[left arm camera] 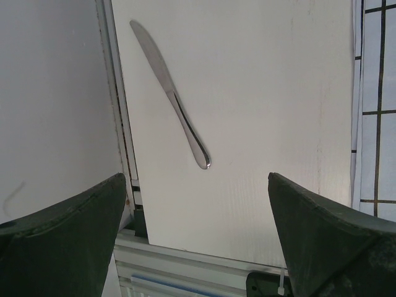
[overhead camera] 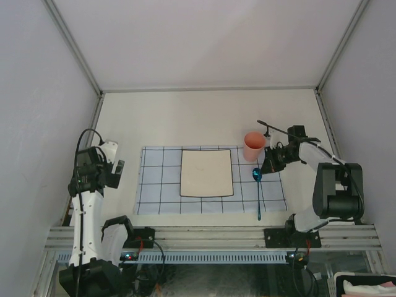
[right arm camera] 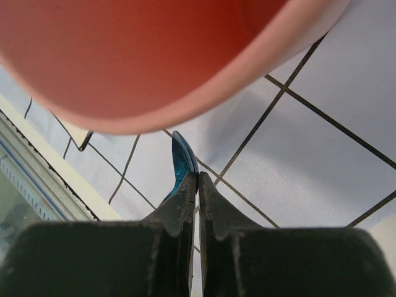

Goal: Set the dinner table for one person
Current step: Place the spoon on the napkin.

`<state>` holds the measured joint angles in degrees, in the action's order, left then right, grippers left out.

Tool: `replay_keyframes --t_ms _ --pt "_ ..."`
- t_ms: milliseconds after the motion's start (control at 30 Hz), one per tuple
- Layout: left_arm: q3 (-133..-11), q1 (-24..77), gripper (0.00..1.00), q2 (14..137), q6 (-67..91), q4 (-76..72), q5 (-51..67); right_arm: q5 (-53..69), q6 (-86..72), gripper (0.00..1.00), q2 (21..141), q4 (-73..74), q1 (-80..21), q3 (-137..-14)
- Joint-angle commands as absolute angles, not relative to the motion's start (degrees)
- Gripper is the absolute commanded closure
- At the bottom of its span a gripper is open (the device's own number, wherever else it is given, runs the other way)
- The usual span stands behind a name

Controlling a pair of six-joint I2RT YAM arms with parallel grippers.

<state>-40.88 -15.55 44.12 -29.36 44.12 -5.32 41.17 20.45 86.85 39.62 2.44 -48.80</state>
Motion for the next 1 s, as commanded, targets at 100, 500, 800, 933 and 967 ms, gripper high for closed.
replay_keyframes --t_ms 100,500,800,933,967 --pt "-43.2 -16.0 0.0 42.8 -29.2 44.1 -4.6 38.4 20.4 1.0 88.4 37.7 -0.2 -50.5" --pt "-43.1 -16.0 0.0 42.8 -29.2 44.2 -4.7 37.5 19.2 1.0 89.8 36.2 -1.8 -50.8" --pt "-42.5 -16.0 0.0 42.8 -29.2 44.0 -4.7 37.7 19.5 0.84 88.6 36.7 -0.9 -50.4" --pt "-42.6 -16.0 0.0 42.7 -29.2 44.1 -4.7 37.5 19.9 0.83 87.7 36.9 0.0 -50.1" --pt "-42.7 -16.0 0.0 42.7 -29.3 44.1 -4.8 37.7 19.9 0.81 87.3 37.0 0.5 -50.0"
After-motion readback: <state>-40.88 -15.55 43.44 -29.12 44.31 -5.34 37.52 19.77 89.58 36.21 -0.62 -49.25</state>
